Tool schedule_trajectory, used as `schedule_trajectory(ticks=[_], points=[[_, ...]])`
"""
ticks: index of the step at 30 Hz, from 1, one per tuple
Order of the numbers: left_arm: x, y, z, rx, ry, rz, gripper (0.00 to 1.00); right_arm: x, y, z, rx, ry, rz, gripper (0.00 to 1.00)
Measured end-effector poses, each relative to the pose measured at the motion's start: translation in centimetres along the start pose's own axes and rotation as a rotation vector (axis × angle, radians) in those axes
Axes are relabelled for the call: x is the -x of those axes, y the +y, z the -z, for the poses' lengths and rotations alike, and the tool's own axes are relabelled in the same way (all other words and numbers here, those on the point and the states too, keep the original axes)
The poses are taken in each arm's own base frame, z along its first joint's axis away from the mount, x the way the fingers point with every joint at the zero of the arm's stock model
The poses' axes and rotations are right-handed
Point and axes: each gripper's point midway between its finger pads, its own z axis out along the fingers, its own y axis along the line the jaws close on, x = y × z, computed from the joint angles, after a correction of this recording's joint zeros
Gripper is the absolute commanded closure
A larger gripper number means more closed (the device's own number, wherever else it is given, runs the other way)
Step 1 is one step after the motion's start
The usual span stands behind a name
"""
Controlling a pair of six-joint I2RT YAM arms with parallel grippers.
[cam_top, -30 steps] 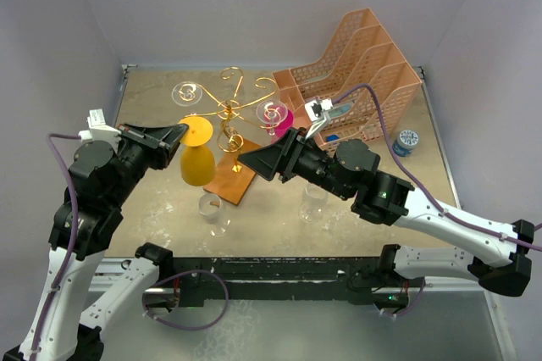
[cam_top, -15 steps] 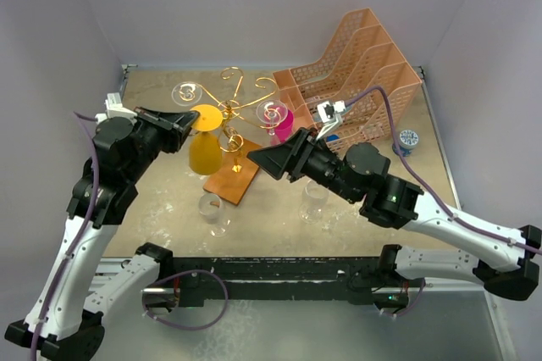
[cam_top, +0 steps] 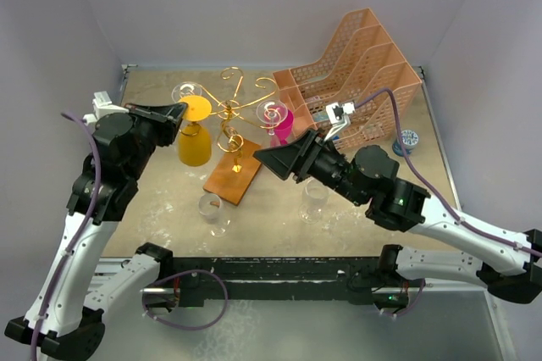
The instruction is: Place the wine glass upside down on the wine glass rack
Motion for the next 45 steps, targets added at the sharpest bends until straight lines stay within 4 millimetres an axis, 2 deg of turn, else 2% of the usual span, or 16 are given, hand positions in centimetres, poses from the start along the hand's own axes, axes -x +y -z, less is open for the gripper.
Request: schedule_trajectory(ticks=[6,13,21,27,35,45], points=[[1.1,-0.1,0.7,-0.002,-0.052,-0.005,1.00,0.0,-0.4,0.0,-0.011,-0.007,-0.003,0.40],[1.5,0.3,1.0,0.009,-0.070,-0.009,1.00,-0.6,-1.1,-0.1,-0.026,0.003,-0.001,0.40],[1.9,0.4,2.4,0.007,-0.086,-0.009,1.00,-0.8,-1.3,-0.1,-0.027,0.004,-0.001,0.41],[1.6,0.9,2.9,0.011,-0.066,-0.013,1.00,-1.4,-2.0,-0.2,-0.041,0.015,0.003,0.41],[0.7,2.5,3.0,0.063,-0.021,-0.071,1.00,-1.6,-2.2,-0.2,-0.044,0.019,0.002,0.41],[0.2,3.2,3.2,0.101,0.021,-0.165,0.87,-1.9,-2.5,-0.2,-0.046,0.023,0.000,0.41]])
